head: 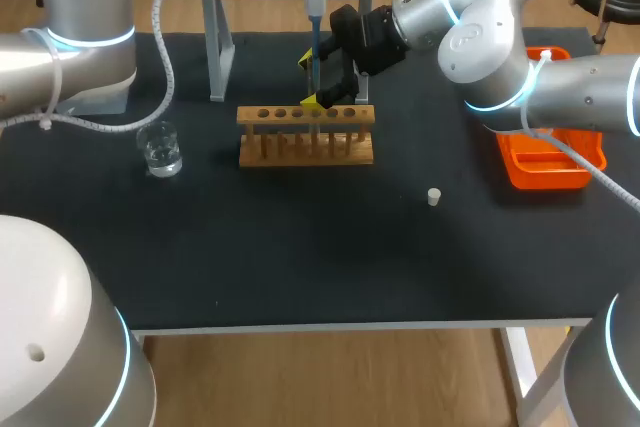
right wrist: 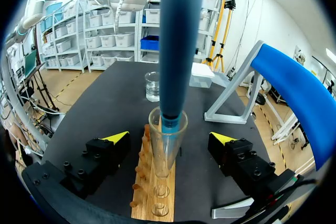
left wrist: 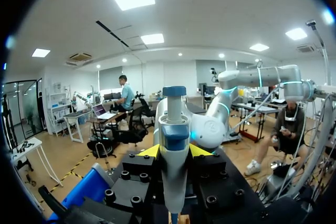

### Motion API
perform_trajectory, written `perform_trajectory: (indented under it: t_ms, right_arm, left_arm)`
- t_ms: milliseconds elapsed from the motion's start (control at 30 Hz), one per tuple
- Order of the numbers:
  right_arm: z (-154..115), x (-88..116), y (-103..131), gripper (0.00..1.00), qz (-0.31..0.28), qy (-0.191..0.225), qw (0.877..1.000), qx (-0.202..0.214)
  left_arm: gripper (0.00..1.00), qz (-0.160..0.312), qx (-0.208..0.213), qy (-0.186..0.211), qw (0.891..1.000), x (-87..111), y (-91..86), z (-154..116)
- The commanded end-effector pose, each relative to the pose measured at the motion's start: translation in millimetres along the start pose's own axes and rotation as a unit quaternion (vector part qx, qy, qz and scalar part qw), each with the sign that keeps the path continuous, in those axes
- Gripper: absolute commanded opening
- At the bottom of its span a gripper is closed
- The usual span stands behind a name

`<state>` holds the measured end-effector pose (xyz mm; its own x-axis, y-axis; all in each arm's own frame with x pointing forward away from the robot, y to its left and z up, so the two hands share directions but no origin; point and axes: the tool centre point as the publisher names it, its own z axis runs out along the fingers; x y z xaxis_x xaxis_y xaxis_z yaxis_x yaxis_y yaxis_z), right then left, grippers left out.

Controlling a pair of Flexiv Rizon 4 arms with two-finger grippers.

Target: Invert the test tube, pick up the pipette, mount the tip to pipette, aspirate from beaker and dispense into the tube, eject the tip, return the pipette, and cap with the stopper.

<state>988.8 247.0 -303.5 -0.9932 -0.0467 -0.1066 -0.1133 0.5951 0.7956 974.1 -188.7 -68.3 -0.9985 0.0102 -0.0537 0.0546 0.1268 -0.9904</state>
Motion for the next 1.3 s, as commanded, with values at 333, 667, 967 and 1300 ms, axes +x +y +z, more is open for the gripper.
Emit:
perform_trajectory:
  t_ms: [333,667,967,1300]
  right_arm:
    - [-0.3,-0.8,0.3,1.0,0.0,0.001,1.0,0.001]
    - [-0.3,-0.8,0.3,1.0,0.0,0.001,1.0,0.001]
    - [-0.3,-0.8,0.3,1.0,0.0,0.001,1.0,0.001]
    - [-0.3,-0.8,0.3,1.0,0.0,0.001,1.0,0.001]
  left_arm:
    - [0.0,-0.003,0.0,0.0,1.0,-2.2,2.4,-0.9]
    - [0.0,-0.005,0.002,0.0,1.0,-3.4,4.7,-1.7]
    - [0.0,-0.007,0.003,0.0,1.0,-3.9,6.5,-2.6]
    - [0.0,-0.008,0.005,0.0,1.0,-3.8,8.3,-1.2]
